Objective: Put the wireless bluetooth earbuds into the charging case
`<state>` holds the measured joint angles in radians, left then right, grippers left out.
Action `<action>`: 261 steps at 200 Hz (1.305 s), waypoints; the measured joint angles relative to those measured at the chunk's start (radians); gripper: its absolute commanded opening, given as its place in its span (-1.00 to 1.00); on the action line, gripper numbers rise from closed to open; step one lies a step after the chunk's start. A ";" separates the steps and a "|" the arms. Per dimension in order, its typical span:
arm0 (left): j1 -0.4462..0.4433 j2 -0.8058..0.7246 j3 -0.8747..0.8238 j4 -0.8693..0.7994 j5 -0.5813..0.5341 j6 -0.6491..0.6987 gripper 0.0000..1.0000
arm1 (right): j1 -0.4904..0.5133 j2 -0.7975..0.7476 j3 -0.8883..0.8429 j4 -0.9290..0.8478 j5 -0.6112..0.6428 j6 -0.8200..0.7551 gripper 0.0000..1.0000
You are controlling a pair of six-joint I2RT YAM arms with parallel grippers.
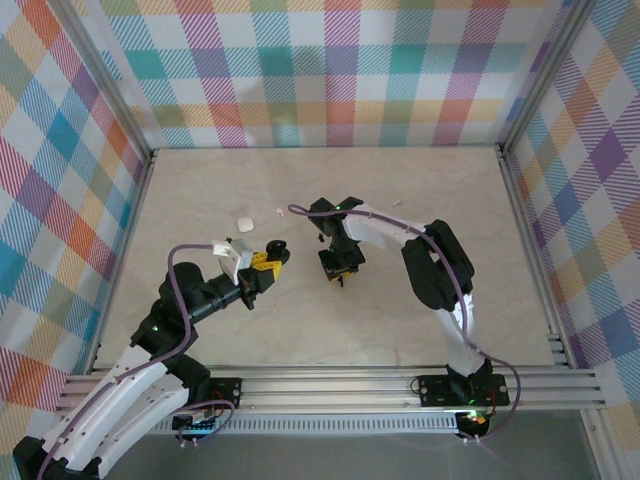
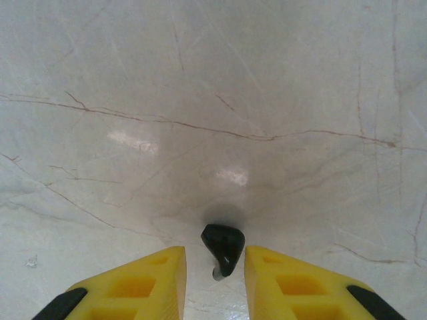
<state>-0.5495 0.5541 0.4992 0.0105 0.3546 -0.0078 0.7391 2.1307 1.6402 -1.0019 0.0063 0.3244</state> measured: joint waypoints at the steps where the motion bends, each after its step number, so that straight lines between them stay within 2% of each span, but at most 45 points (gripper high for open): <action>1: 0.000 0.000 0.000 -0.001 0.000 0.000 -1.00 | 0.000 0.000 0.000 0.000 0.000 0.000 -0.42; 81: 0.000 -0.020 0.000 -0.011 0.000 -0.030 -1.00 | 0.000 0.030 0.000 0.010 0.006 -0.010 -0.45; 140: 0.000 -0.022 0.000 -0.011 0.000 -0.034 -1.00 | 0.000 0.030 0.000 0.006 0.014 -0.025 -0.72; 181: 0.000 -0.041 -0.005 -0.003 0.002 -0.058 -1.00 | 0.000 0.020 -0.007 0.016 0.011 -0.025 -0.83; 261: 0.000 -0.035 -0.045 0.049 0.005 -0.100 -1.00 | -0.021 -0.223 -0.134 0.153 0.003 -0.018 -0.94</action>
<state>-0.5495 0.5190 0.4541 0.0597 0.3592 -0.1078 0.7185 1.9079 1.5063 -0.8494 0.0093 0.3069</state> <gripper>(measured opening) 0.145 0.116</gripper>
